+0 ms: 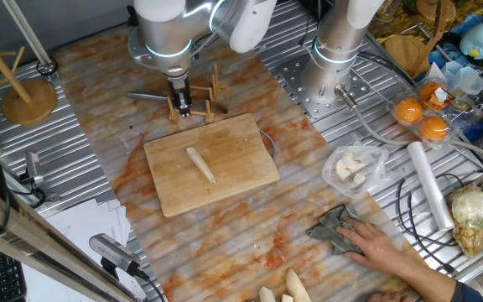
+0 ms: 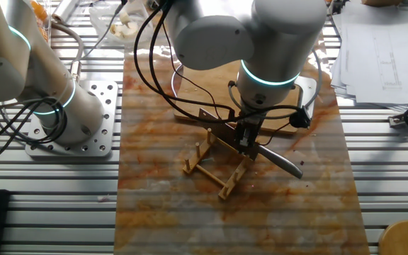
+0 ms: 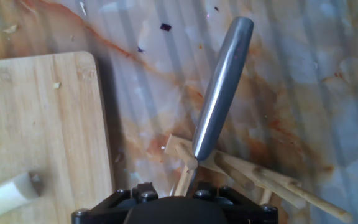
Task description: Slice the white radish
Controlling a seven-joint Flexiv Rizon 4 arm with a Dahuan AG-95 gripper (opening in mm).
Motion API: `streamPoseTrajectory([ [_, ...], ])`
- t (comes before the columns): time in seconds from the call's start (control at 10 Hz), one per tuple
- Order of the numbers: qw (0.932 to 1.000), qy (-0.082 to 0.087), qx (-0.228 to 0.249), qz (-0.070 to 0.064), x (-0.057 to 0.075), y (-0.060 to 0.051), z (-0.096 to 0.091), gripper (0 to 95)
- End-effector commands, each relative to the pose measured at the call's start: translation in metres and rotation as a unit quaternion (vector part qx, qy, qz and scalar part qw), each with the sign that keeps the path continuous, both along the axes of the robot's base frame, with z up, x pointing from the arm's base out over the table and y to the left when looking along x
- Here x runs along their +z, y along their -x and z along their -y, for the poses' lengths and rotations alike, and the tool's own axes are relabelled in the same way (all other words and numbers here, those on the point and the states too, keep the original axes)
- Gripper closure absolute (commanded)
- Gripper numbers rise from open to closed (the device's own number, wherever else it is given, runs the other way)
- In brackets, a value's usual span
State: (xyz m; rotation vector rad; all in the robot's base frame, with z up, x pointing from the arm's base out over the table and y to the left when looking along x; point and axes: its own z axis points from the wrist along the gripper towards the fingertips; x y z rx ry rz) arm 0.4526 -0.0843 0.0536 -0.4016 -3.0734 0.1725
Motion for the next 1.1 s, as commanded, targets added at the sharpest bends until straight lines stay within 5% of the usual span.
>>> streamPoseTrajectory([
  [0.1, 1.0, 0.0, 0.0, 0.0, -0.002, 0.0, 0.0, 76.0],
  [1.1, 1.0, 0.009, -0.001, -0.003, -0.019, 0.001, -0.003, 76.0],
])
